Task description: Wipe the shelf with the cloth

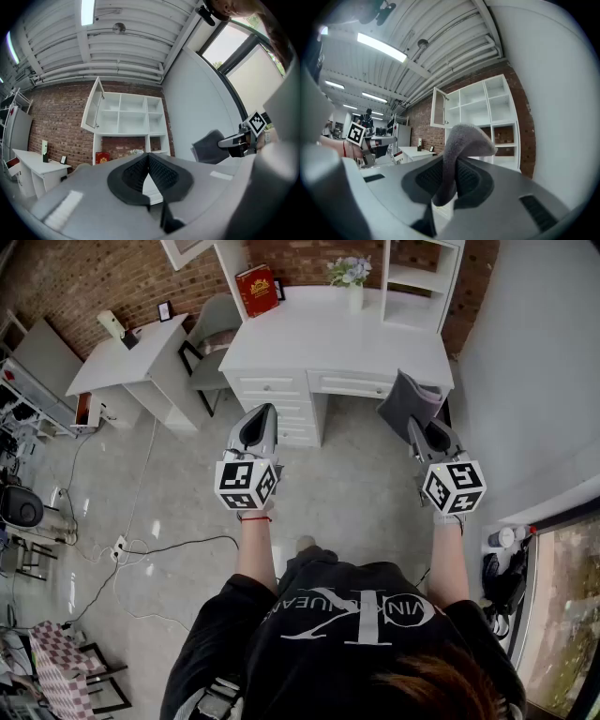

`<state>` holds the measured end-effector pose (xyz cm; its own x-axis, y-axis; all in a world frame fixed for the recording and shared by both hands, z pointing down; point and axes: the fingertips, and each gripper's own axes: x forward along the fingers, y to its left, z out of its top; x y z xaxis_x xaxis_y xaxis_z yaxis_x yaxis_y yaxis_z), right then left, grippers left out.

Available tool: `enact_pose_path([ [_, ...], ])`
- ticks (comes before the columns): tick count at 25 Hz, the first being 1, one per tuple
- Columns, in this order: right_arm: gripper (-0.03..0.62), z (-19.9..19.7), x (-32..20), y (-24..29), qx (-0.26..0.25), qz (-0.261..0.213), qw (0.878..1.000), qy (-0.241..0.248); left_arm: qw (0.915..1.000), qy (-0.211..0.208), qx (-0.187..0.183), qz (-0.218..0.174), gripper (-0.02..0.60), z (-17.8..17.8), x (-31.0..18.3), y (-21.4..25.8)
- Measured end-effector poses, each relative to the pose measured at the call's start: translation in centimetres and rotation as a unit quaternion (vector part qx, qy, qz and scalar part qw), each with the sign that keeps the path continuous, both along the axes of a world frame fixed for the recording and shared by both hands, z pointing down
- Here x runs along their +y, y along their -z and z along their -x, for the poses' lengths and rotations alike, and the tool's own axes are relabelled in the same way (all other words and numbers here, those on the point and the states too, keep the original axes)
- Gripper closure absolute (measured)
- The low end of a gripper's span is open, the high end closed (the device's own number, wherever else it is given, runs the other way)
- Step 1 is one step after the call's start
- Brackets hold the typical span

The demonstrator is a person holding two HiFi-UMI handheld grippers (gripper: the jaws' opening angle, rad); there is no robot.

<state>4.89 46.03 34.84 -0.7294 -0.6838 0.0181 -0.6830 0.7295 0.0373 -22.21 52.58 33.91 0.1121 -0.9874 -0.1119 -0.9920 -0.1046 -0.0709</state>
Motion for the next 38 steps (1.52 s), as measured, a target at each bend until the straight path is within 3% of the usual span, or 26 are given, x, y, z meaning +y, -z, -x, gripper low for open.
enact_pose_path([
  [16, 0.537, -1.3, 0.3, -0.3, -0.021, 0.006, 1.0, 0.001, 1.0, -0.001, 0.003, 0.006, 0.571, -1.6, 0.4, -0.4],
  [21, 0.537, -2.6, -1.1, -1.2, -0.029, 0.016, 0.999, -0.015, 0.9998, -0.007, 0.004, 0.016, 0.571, -2.2, -1.5, -1.3],
  [27, 0.537, -3.2, -5.2, -2.1, -0.03, 0.019, 0.999, -0.037, 0.9994, -0.027, 0.008, 0.017, 0.571, -2.4, -6.7, -2.4],
  [33, 0.537, -3.6, -11.3, -2.7, -0.009, 0.029, 0.998, -0.055, 0.998, -0.049, 0.037, 0.018, 0.571, -2.8, -14.4, -3.0],
  [38, 0.537, -4.5, -16.9, -2.3, -0.013, 0.03, 0.997, -0.072, 0.9963, -0.075, 0.031, 0.027, 0.569, -3.9, -21.4, -2.9],
])
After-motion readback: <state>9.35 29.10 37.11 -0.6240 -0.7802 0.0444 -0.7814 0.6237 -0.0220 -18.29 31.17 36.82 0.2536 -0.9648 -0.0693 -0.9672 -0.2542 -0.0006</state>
